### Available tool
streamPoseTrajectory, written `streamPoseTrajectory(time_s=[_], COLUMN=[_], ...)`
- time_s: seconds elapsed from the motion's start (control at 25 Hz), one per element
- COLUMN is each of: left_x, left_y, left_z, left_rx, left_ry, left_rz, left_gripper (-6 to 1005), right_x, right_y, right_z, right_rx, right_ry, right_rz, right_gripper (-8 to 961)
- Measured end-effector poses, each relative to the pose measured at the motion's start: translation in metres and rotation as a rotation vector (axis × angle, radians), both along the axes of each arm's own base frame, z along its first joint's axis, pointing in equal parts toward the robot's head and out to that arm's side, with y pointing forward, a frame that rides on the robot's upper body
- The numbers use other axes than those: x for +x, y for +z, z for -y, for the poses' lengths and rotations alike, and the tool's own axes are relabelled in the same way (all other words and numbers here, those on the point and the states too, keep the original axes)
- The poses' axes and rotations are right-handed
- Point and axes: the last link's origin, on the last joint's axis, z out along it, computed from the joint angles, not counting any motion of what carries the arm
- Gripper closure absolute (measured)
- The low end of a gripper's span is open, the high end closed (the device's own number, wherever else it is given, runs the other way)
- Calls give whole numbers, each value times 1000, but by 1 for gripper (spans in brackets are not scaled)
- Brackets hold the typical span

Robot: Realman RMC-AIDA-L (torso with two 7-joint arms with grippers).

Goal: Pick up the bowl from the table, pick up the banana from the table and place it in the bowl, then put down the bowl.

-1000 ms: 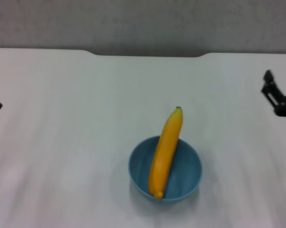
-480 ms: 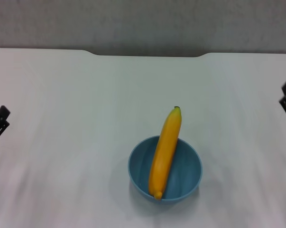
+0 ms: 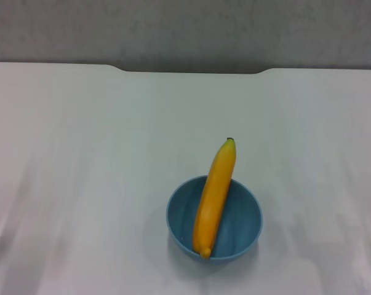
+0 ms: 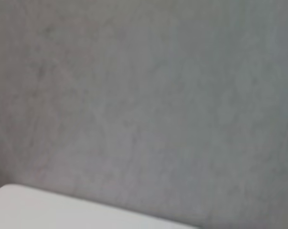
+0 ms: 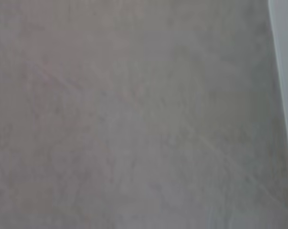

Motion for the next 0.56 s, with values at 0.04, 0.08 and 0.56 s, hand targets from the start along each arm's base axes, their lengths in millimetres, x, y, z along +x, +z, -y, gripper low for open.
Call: streamPoseTrajectory(time_s=[0.04,0.08,0.56], left_x=[-2,-3,-5], left_y=[-3,-6,-13], left_z=[1,2,5], left_rx=[-9,-17,-15], left_ry=[13,20,50], left_rz=[-25,-52,-134], left_gripper=[93,93,93], right_x=[1,2,22], right_y=[-1,-3,-9], right_z=[1,1,1], right_rx=[-6,-11,-41], right_ry=[-10,-21,-164], right_rz=[-5,-11,-53], right_gripper=[86,87,90])
